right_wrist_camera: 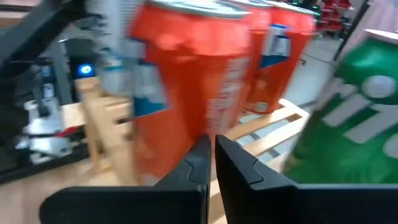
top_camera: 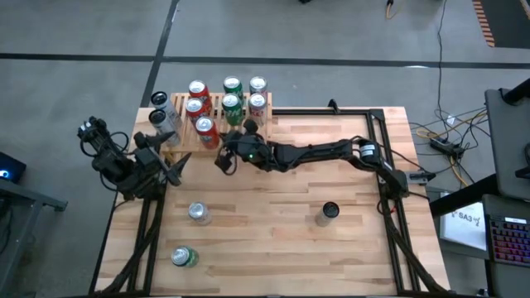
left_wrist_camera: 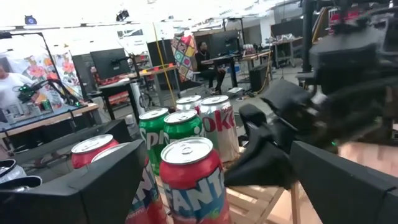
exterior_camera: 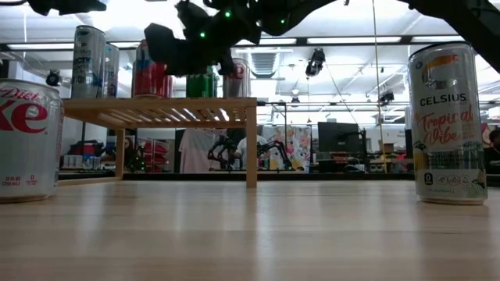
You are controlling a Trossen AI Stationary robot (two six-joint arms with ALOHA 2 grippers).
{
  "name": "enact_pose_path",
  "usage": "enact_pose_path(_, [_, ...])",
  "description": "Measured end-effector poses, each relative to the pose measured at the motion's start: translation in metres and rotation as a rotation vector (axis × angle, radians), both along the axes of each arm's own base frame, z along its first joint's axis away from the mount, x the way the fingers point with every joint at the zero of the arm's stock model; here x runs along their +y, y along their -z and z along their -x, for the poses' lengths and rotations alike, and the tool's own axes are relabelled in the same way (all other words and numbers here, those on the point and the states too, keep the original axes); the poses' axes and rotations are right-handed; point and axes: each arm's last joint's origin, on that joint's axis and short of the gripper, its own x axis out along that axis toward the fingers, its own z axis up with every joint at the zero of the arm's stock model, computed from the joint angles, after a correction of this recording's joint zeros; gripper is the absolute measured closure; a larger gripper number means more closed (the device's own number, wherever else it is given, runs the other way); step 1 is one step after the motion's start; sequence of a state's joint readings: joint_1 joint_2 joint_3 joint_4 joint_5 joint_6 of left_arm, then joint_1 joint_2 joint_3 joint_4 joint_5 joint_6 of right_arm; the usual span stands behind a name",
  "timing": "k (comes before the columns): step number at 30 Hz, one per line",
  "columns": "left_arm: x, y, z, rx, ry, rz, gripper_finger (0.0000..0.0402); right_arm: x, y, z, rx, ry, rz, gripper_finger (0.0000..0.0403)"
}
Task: Place canned beverage on shelf
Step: Put the orange soda can on the shelf aligned with the other orange soda can
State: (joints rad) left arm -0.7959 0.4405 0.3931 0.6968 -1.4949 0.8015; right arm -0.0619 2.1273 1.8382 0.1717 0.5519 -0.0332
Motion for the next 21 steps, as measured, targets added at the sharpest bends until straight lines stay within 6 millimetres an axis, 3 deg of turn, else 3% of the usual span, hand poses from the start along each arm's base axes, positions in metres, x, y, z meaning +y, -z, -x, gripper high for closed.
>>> enact_pose_path(5, [0.000,0.001,0.000,0.034,-0.030,-0.003,0.0050,-0.008,0.000,0.001,-0.019,0.021,-0.021,0.0390])
enact_pose_path(13, [0.002,-0.005,0.002,0.035,-0.034,-0.003,0.0149,-0.012,-0.002,0.001,-0.045,0.029,-0.024,0.0390])
enact_pose_path(21, [0.002,-0.005,0.002,0.051,-0.034,-0.021,0.0241,-0.013,0.015,-0.008,-0.062,0.016,-0.002,0.0390])
